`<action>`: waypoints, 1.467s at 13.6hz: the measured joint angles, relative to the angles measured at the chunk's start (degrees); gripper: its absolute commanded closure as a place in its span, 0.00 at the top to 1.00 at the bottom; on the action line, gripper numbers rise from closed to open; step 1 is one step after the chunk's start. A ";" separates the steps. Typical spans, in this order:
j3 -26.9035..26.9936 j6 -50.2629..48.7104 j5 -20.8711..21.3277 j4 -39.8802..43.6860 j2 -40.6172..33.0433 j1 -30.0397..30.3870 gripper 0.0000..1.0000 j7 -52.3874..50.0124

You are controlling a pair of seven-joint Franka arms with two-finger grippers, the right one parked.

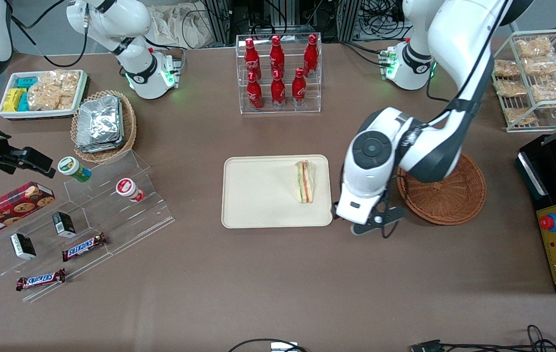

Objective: Place sandwich from basket to tray

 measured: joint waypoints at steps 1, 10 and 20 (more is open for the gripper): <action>2.19 -1.40 -2.44 0.10 -1.38 -0.09 1.00 3.14; 18.63 -14.22 -15.88 0.29 -13.17 0.01 1.00 31.26; 22.53 -17.79 -15.92 -2.55 -22.17 4.50 1.00 49.99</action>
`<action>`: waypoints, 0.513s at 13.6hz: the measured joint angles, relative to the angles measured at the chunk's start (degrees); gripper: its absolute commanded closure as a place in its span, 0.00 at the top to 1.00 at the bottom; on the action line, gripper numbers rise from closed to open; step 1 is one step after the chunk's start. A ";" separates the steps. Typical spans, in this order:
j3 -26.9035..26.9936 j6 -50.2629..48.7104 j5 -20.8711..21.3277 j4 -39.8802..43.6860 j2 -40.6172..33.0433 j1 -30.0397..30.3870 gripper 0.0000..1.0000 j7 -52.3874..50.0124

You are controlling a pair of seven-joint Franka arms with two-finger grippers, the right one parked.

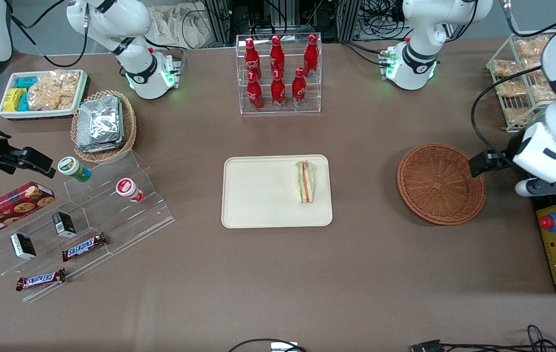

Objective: Place sandwich from basket to tray

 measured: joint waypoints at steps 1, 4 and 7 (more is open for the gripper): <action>0.00 -0.01 -0.02 -0.53 -1.14 0.74 1.00 2.72; -0.44 -0.14 -0.11 -2.73 -5.62 2.00 1.00 6.82; -2.33 -1.00 -0.12 -4.91 -8.88 3.31 1.00 7.23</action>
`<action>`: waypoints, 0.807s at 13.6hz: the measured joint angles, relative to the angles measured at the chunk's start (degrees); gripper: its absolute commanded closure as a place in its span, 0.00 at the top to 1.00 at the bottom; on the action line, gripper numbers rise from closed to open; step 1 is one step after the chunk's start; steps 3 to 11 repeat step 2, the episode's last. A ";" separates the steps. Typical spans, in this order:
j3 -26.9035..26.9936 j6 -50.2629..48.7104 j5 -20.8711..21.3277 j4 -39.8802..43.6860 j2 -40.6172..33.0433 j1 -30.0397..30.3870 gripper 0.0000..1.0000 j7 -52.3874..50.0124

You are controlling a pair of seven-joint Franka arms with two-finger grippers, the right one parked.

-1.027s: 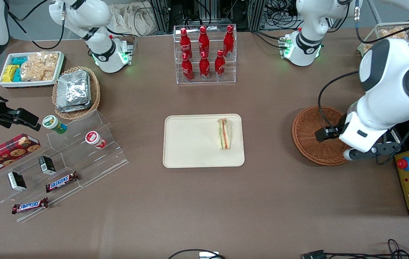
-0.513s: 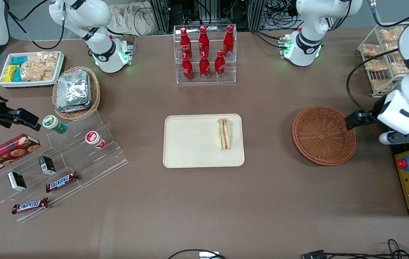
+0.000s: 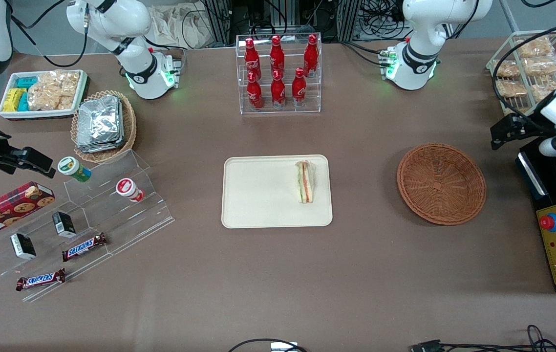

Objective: Place sandwich from basket to tray

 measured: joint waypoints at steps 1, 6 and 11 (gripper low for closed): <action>-0.51 -0.22 -0.01 -0.24 -0.55 0.52 1.00 0.40; -1.20 -0.47 -0.01 -0.38 -0.98 1.26 1.00 0.80; -1.20 -0.47 -0.01 -0.38 -0.98 1.26 1.00 0.80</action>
